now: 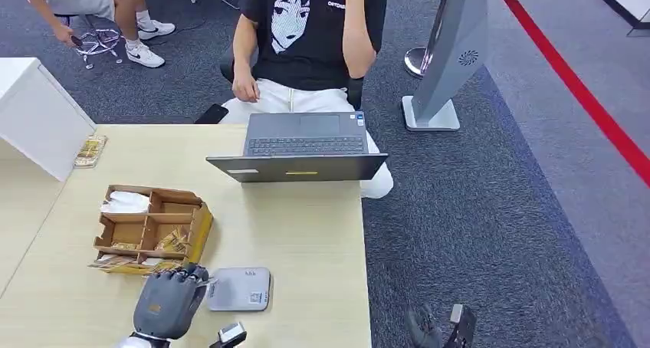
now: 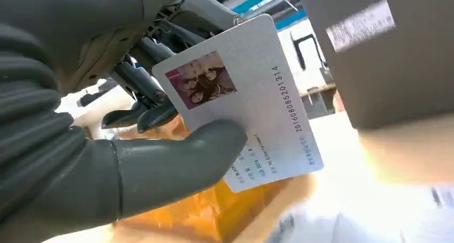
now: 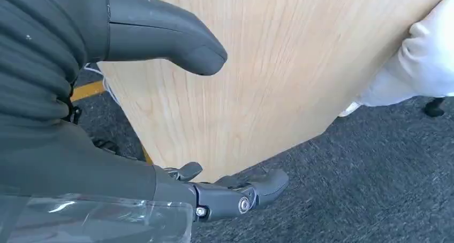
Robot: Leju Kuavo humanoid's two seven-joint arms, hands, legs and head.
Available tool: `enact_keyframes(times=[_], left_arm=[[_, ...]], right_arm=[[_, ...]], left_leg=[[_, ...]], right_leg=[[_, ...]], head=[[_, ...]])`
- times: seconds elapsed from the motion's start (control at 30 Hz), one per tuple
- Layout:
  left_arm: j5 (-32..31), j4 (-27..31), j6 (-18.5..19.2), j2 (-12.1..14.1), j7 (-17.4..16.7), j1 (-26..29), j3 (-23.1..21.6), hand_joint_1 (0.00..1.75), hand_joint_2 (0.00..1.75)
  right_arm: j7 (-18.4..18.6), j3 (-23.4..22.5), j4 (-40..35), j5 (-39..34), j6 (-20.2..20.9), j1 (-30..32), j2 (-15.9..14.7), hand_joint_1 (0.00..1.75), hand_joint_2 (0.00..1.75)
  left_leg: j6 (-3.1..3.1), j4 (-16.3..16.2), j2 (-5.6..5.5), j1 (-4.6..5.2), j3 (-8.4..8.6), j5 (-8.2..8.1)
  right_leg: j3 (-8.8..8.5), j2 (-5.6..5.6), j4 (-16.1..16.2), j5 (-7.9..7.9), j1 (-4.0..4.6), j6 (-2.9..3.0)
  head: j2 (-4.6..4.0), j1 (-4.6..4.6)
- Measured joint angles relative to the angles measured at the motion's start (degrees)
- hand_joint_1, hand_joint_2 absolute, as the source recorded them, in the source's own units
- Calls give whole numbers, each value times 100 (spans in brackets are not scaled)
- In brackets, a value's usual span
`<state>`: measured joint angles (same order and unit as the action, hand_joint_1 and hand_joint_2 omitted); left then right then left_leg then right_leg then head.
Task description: Pass the card to the sensor for recognition and then transmit it.
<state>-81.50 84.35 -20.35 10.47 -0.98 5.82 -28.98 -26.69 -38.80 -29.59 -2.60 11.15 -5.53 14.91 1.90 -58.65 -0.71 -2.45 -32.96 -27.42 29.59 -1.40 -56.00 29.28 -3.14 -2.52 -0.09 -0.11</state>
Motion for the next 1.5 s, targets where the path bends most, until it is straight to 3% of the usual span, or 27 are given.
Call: enact_keyframes(times=[0.3,0.63,0.8,0.93,1.2,1.5], left_arm=[[-92,898,236,100,125,-420,518,175,175],[-90,1171,238,205,81,-589,690,175,175],[273,1289,775,474,-127,-1048,1070,175,175],[498,1274,944,682,-105,-1316,1446,175,175],[616,1259,780,754,-122,-1280,1821,175,175],[632,1289,658,686,-114,-1017,1871,175,175]], right_arm=[[22,39,0,-48,7,2,-4,0,175],[20,68,0,-46,11,1,-7,0,175],[15,159,0,20,52,21,-13,0,175],[30,203,0,55,111,38,-15,0,175],[68,278,0,20,164,87,-15,0,175],[2,299,7,61,264,277,-15,0,175]], left_leg=[[1,0,0,0,1,2],[1,0,0,0,0,1],[4,0,0,-3,1,6],[4,0,0,-3,1,6],[4,0,0,-1,-1,4],[4,0,0,-1,-1,4]], right_leg=[[-1,0,-2,-2,0,1],[3,0,-1,-1,0,0],[2,0,-10,-2,2,2],[2,-1,-12,-2,1,2],[4,-2,-10,0,0,2],[1,0,-10,0,1,1]], head=[[-2,-2],[-2,0],[-2,-2],[-2,-2],[-2,-2],[-2,0]])
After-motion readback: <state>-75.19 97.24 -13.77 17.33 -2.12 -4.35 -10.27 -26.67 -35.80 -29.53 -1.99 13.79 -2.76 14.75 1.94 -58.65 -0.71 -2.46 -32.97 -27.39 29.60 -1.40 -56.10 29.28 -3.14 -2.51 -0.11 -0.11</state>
